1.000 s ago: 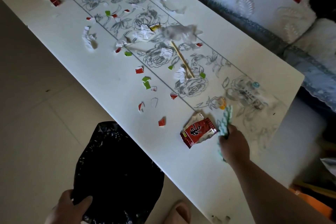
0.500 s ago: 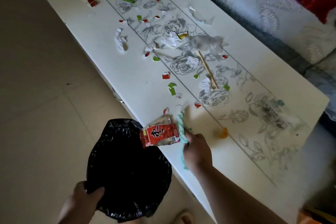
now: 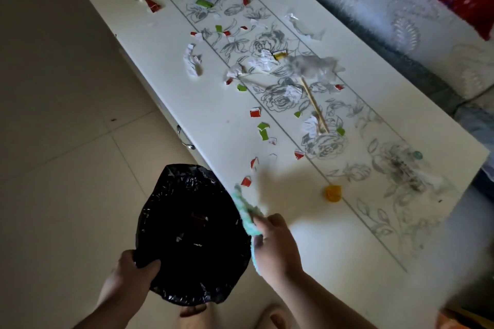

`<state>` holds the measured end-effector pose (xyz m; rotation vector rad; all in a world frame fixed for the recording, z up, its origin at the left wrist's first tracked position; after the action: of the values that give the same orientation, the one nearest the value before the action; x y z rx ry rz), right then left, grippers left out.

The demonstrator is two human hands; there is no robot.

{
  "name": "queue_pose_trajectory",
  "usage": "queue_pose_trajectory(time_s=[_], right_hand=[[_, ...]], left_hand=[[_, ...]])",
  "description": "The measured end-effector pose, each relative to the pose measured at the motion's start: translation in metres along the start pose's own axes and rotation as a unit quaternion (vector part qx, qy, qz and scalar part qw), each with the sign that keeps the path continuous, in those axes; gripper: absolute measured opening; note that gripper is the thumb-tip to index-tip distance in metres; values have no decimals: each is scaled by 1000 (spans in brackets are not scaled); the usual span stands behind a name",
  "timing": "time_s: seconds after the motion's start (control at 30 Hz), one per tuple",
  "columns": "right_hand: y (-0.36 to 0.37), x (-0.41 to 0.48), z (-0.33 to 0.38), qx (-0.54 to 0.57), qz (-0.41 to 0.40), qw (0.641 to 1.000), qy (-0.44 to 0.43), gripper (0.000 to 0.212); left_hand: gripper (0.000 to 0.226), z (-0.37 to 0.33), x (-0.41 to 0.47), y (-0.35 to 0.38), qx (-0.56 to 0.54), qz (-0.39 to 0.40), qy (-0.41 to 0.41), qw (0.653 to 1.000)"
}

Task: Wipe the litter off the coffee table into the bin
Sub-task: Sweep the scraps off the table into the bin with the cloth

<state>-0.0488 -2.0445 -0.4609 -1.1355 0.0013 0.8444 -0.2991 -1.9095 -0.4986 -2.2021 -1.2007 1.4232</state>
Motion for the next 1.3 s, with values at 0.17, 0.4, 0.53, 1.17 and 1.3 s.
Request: queue_pose_trajectory(time_s=[0.17, 0.4, 0.53, 1.17, 1.3], right_hand=[[-61, 18, -40, 92, -97, 982, 136, 46], [-137, 38, -127, 103, -159, 960, 208, 37], [-169, 50, -180, 114, -159, 958, 211, 38], [-255, 163, -354, 29, -170, 929, 328, 28], [-260, 200, -319, 2, -113, 966, 232, 29]], left_hand=[[39, -12, -12, 4, 15, 10, -16, 1000], [53, -39, -37, 34, 35, -5, -18, 999], [47, -55, -49, 57, 50, -9, -25, 998], [31, -55, -71, 119, 30, -187, -39, 981], [31, -39, -63, 121, 27, -193, -63, 979]])
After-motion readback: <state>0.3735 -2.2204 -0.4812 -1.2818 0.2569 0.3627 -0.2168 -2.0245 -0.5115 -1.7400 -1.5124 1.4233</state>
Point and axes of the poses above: each hand's wrist, its own x-axis towards the middle knuckle, its own y-axis out of the palm, z = x × y, the point moved 3 cm from there along x, towards the middle knuckle, and after that the axes turned 11 degrees about y, right-handed, at the moved point
